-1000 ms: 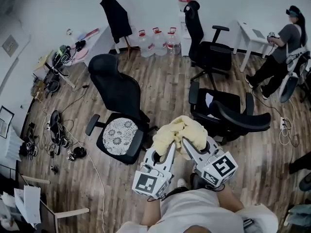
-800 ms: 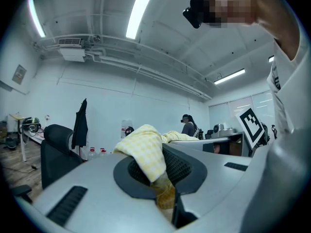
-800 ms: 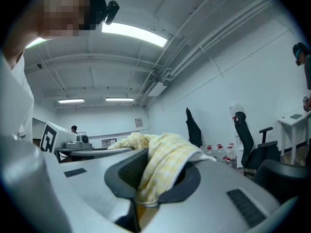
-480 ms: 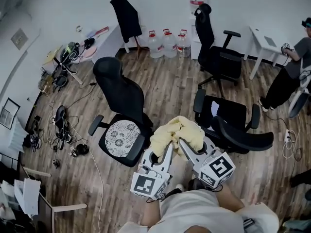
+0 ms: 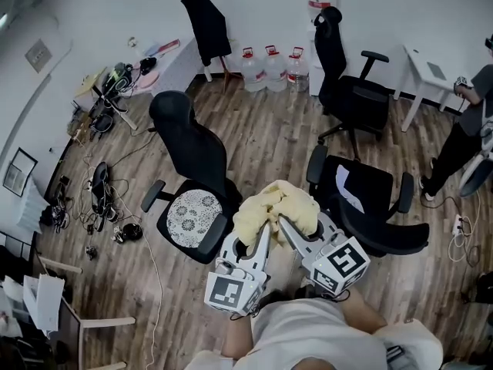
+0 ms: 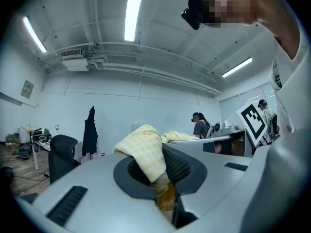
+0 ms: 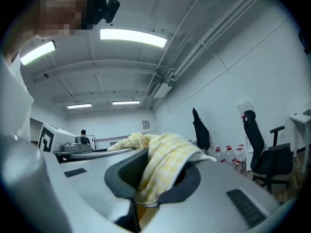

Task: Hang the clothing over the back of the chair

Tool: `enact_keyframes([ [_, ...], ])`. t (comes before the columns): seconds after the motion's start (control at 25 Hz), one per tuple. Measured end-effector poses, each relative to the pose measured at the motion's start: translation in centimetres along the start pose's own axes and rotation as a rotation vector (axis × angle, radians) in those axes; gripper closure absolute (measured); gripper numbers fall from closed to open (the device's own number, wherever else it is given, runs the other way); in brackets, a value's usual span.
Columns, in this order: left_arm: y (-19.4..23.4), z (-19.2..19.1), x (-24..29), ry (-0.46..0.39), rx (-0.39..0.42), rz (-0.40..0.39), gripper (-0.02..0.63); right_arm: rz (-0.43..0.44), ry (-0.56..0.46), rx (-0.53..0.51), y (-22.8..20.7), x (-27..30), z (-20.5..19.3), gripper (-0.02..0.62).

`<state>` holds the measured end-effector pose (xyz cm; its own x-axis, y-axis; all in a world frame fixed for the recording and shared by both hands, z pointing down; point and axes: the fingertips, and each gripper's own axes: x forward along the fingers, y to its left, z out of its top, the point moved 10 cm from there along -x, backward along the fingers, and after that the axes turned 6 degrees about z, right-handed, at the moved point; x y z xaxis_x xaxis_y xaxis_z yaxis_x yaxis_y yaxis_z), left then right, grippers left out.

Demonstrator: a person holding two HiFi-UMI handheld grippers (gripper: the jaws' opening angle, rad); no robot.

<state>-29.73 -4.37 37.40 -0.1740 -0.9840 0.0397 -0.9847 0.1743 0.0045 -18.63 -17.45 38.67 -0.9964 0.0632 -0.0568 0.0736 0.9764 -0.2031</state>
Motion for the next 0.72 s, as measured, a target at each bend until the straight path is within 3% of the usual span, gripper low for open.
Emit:
enact_keyframes([
  [0.32, -0.8, 1.4, 1.9, -0.023, 0.040, 0.000, 0.561, 0.001, -0.031, -0.021, -1.7, -0.3, 1.6, 0.535],
  [0.72, 0.0, 2.1, 6.0, -0.040, 0.053, -0.106, 0.561, -0.097, -0.051, -0.031, -4.3, -0.1, 2.9, 0.535],
])
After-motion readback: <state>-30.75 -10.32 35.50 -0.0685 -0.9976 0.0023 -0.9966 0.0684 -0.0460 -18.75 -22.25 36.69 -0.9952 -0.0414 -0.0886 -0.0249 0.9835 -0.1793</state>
